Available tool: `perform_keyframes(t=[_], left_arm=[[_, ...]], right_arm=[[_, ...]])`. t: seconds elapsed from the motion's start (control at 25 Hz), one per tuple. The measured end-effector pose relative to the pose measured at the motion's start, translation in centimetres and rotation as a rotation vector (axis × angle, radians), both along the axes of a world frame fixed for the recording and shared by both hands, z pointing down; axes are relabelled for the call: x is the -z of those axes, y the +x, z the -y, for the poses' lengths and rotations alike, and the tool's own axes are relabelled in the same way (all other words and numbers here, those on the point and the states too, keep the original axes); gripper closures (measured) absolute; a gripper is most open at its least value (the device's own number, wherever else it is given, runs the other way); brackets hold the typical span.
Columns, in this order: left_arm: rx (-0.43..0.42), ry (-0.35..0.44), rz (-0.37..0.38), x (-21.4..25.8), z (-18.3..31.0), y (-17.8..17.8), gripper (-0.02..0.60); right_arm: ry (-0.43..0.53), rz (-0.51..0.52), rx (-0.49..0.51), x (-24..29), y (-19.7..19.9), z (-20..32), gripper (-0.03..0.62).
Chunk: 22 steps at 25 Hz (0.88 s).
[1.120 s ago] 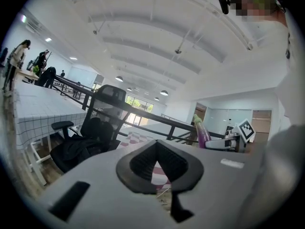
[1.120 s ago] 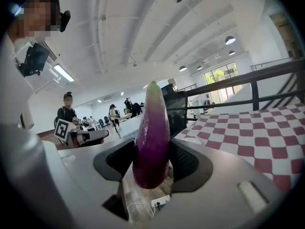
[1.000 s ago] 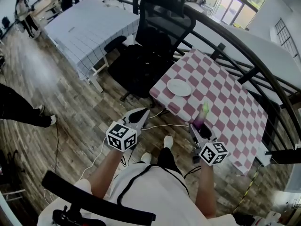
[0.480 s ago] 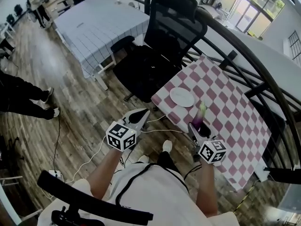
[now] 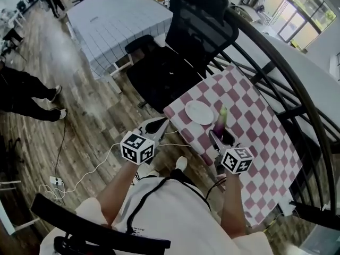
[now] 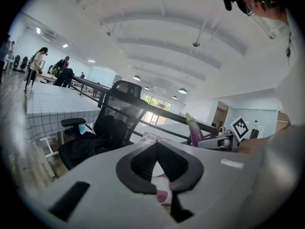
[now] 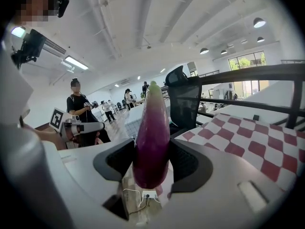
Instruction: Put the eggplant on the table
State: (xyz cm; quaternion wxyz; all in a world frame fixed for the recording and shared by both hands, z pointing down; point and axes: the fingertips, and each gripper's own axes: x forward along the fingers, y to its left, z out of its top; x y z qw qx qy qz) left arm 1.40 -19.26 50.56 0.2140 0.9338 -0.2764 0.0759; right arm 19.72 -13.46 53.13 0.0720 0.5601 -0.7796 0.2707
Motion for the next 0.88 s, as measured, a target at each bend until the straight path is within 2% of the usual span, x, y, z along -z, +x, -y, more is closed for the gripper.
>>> perform_keyframes(t=[0.4,0.88], left_arm=[[0.107,-0.005,0.026,-0.9,2.5,2.0,0.578],[0.207,-0.011,0.067,-2.1,4.9,4.8,0.578]], right_arm=[[-0.049,-0.024,0.139,-3.0,2.0,4.5,0.356],[-0.079,-0.036,0.239,-5.4,4.9,7.7,0.356]])
